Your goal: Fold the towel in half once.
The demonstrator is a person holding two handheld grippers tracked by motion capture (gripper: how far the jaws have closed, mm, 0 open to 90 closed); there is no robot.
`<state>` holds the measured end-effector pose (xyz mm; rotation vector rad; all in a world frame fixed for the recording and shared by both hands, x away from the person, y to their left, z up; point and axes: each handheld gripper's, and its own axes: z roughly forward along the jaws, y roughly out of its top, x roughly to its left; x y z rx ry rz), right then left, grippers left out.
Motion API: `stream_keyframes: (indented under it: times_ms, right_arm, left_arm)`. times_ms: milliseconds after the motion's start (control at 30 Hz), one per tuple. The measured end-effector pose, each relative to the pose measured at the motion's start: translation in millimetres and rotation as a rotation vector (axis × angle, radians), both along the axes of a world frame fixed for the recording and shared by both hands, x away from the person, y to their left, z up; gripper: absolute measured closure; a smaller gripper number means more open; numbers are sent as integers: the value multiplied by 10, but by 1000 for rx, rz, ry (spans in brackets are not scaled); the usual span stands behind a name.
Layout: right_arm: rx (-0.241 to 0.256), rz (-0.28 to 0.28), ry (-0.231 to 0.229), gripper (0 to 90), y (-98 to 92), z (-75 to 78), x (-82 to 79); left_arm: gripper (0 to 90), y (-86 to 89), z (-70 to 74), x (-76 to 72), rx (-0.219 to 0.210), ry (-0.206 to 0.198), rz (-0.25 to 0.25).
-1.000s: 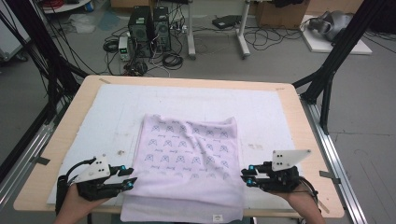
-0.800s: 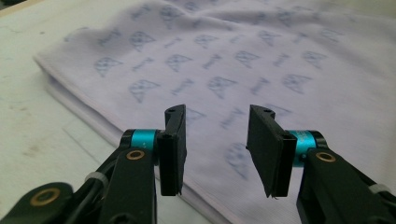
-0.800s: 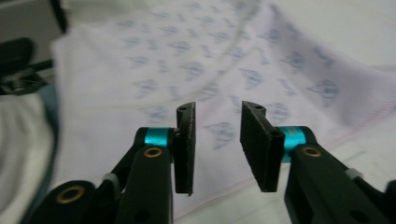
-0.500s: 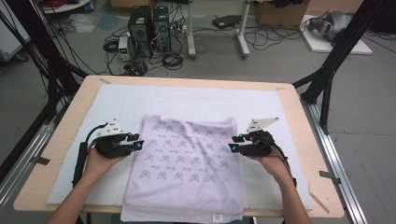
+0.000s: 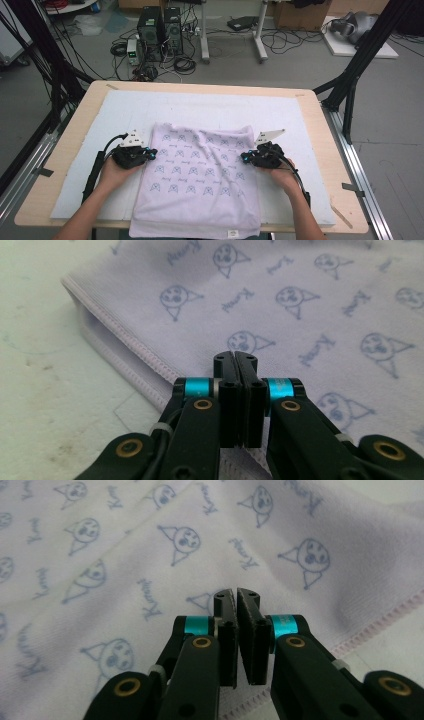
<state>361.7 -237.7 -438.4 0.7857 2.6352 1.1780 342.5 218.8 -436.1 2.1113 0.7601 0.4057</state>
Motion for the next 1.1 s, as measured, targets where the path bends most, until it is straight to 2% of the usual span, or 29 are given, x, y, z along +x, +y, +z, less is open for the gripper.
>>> stream_keyframes:
  times_ms: [133,233,300,367,400,467,500,567,600,700,800,867,900,933,1000,1100]
  right_arm:
    - [40,6,-35,873,-32,112,-79]
    - [63,20,-55,873,-59,211,-196]
    - [69,59,-45,871,-60,259,-286]
    - [69,97,-46,837,-62,304,-378]
    - [86,118,-40,819,-75,325,-407]
    - [89,115,-57,777,-100,376,-438]
    - [81,98,-69,746,-112,393,-417]
    - [65,54,-79,728,-126,405,-323]
    - [63,33,-83,722,-130,398,-259]
    - [43,-21,-72,699,-127,348,-48]
    - [10,-72,-83,676,-119,312,158]
    - [-15,-111,-83,641,-117,293,294]
    - [-25,-123,-93,621,-119,279,356]
    - [-33,-142,-95,587,-123,264,416]
    - [-45,-176,-83,516,-132,233,528]
    - [-54,-200,-52,483,-145,186,671]
  left_arm:
    - [883,36,138,-142,-34,-36,-14]
    - [883,76,214,-292,-35,-57,-37]
    - [882,105,239,-409,-30,-51,-63]
    - [877,145,242,-518,-48,-24,-95]
    - [857,164,241,-554,-48,-11,-110]
    - [772,190,249,-571,-51,-11,-110]
    - [710,194,263,-543,-54,-16,-94]
    - [672,182,303,-439,-66,-27,-64]
    - [669,164,317,-376,-68,-45,-43]
    - [669,103,317,-123,-82,-47,23]
    - [671,80,271,156,-64,-58,107]
    - [652,96,231,332,-61,-43,169]
    - [634,110,204,404,-73,-35,200]
    - [617,126,184,479,-56,-14,223]
    - [538,144,131,598,-38,12,281]
    - [444,161,43,728,-53,40,343]
